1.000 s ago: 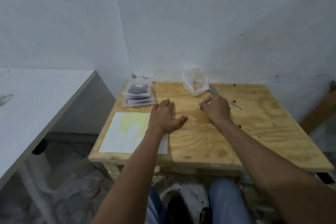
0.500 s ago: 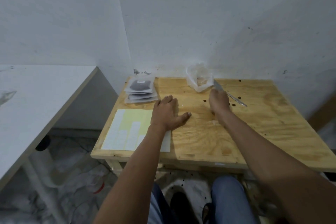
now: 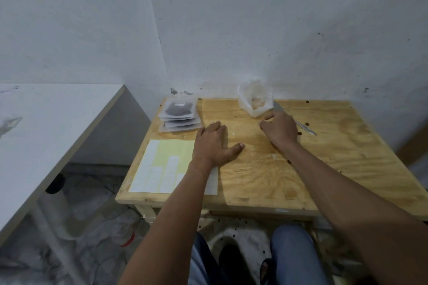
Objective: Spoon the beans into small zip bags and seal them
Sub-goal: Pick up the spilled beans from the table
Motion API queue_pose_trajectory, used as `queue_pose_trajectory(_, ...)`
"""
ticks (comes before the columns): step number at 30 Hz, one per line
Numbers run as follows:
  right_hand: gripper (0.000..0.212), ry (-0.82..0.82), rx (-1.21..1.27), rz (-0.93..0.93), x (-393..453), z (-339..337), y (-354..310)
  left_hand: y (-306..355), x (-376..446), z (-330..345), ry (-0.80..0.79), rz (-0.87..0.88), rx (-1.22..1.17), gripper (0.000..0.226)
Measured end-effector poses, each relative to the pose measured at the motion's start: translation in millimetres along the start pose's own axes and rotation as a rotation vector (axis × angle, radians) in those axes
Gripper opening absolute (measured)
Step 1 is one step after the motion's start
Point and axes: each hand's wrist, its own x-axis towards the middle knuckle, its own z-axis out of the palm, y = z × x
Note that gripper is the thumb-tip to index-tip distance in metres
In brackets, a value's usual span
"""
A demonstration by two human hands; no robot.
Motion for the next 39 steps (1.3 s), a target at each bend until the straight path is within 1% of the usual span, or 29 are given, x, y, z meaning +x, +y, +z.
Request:
queue_pose_trajectory(1,0.02,-0.018,-0.078,-0.006,1.4,3.2,1.4,0.1,0.1,0.2,0.0,0.0,0.0,0.094)
queue_pose_trajectory(2,0.028,-0.046,-0.14,-0.012,1.0,4.2,1.0,0.2,0.1,0.3,0.001,0.0,-0.001,0.093)
queue_pose_trajectory(3,0.028,-0.05,-0.178,-0.023,1.4,5.8,1.1,0.3,0.1,0.5,0.004,0.001,-0.003,0.092)
queue_pose_trajectory(5,0.019,-0.031,-0.218,-0.053,0.5,6.8,-0.5,0.9,0.4,0.0,0.008,0.002,-0.006,0.09)
queue_pose_trajectory(7,0.015,-0.027,-0.249,-0.08,-0.2,9.0,-1.2,1.2,0.9,-0.7,0.005,0.002,-0.004,0.093)
queue_pose_trajectory(11,0.022,-0.043,-0.338,-0.12,-0.7,10.1,-1.9,0.4,0.1,-1.2,-0.007,0.002,-0.001,0.1)
queue_pose_trajectory(14,0.029,-0.028,-0.382,-0.106,-0.1,7.8,0.1,-0.2,0.2,-0.9,0.004,0.008,0.002,0.099)
queue_pose_trajectory(19,0.033,-0.058,-0.472,-0.131,-2.1,9.9,-0.8,-1.0,0.9,0.5,0.005,0.008,0.005,0.097)
queue_pose_trajectory(21,0.032,-0.061,-0.455,-0.124,-2.1,6.6,-3.3,-0.8,0.0,0.4,0.015,0.012,0.005,0.096)
queue_pose_trajectory(22,0.031,-0.06,-0.367,-0.09,-1.9,3.6,-5.6,-0.7,-0.2,0.3,0.02,0.016,0.011,0.095)
queue_pose_trajectory(23,0.031,-0.075,-0.191,-0.024,0.1,0.4,-8.0,-0.3,0.3,-0.1,0.023,0.018,0.018,0.093)
queue_pose_trajectory(24,0.033,-0.095,0.059,0.066,3.0,-4.1,-10.6,-0.3,1.2,0.2,0.022,0.019,0.021,0.092)
queue_pose_trajectory(26,0.031,-0.123,0.684,0.346,10.5,-13.3,-15.4,-1.0,2.1,1.4,0.018,0.017,0.021,0.091)
queue_pose_trajectory(27,0.03,-0.138,0.949,0.474,12.8,-19.1,-16.4,-1.6,2.0,1.8,0.016,0.015,0.019,0.091)
queue_pose_trajectory(28,0.029,-0.159,1.144,0.559,14.7,-25.5,-16.8,-2.1,1.9,1.8,0.015,0.016,0.017,0.092)
queue_pose_trajectory(30,0.026,-0.191,1.351,0.611,19.3,-35.8,-14.7,-2.3,1.2,1.0,0.011,0.02,0.014,0.096)
queue_pose_trajectory(32,0.024,-0.201,1.416,0.597,23.5,-42.0,-9.0,-1.9,0.8,0.5,0.011,0.018,0.004,0.098)
queue_pose_trajectory(34,0.021,-0.183,1.333,0.593,24.3,-45.1,-3.2,-2.2,1.1,1.1,0.012,0.017,0.004,0.097)
queue_pose_trajectory(35,0.017,-0.157,1.211,0.588,23.5,-46.3,-0.5,-2.2,1.1,1.4,0.01,0.017,0.008,0.097)
queue_pose_trajectory(37,0.011,-0.069,0.811,0.522,19.1,-46.2,5.3,-1.8,0.4,1.5,0.006,0.017,0.006,0.098)
queue_pose_trajectory(39,0.022,0.021,0.407,0.337,11.7,-42.1,12.2,-1.9,0.2,1.3,0.009,0.016,0.001,0.098)
